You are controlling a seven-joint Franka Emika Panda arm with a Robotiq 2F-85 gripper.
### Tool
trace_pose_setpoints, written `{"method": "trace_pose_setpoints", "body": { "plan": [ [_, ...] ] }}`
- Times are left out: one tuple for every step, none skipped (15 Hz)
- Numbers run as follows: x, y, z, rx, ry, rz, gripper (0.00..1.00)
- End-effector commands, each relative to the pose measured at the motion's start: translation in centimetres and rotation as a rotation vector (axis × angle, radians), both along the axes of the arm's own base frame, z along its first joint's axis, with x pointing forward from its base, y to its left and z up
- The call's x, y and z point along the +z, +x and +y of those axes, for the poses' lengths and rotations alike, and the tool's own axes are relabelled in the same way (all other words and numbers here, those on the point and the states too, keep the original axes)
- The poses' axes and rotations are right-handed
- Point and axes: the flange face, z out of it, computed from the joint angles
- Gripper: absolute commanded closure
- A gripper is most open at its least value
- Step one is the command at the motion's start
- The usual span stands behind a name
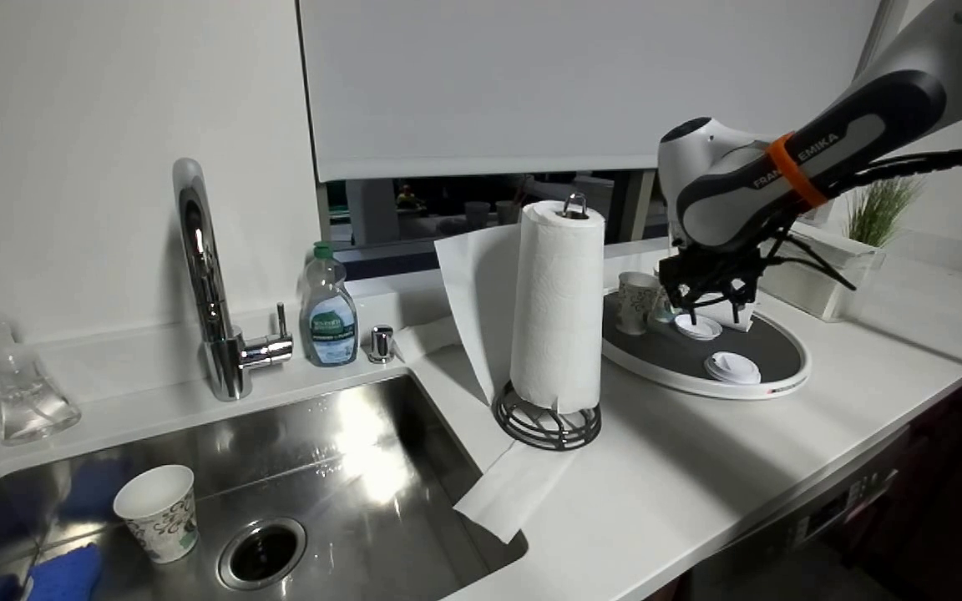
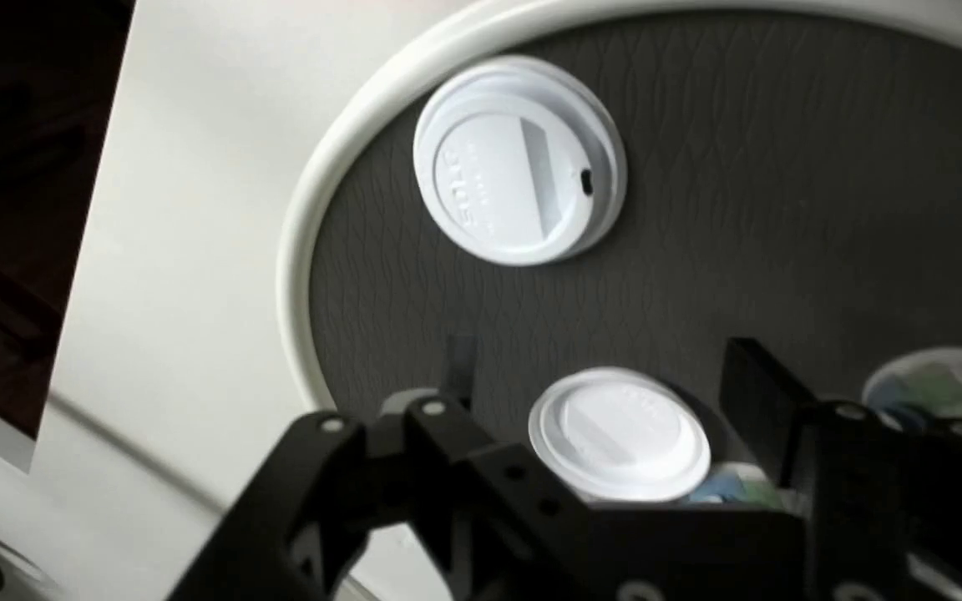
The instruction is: Remove the lid off of the left cup
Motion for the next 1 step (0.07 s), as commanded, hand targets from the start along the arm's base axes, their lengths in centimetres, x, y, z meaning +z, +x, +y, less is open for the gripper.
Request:
{"method": "trace_pose_setpoints", "body": {
  "plan": [
    [1.48,0.01,0.14,0.022,-0.006,-0.017,0.17]
  ]
}}
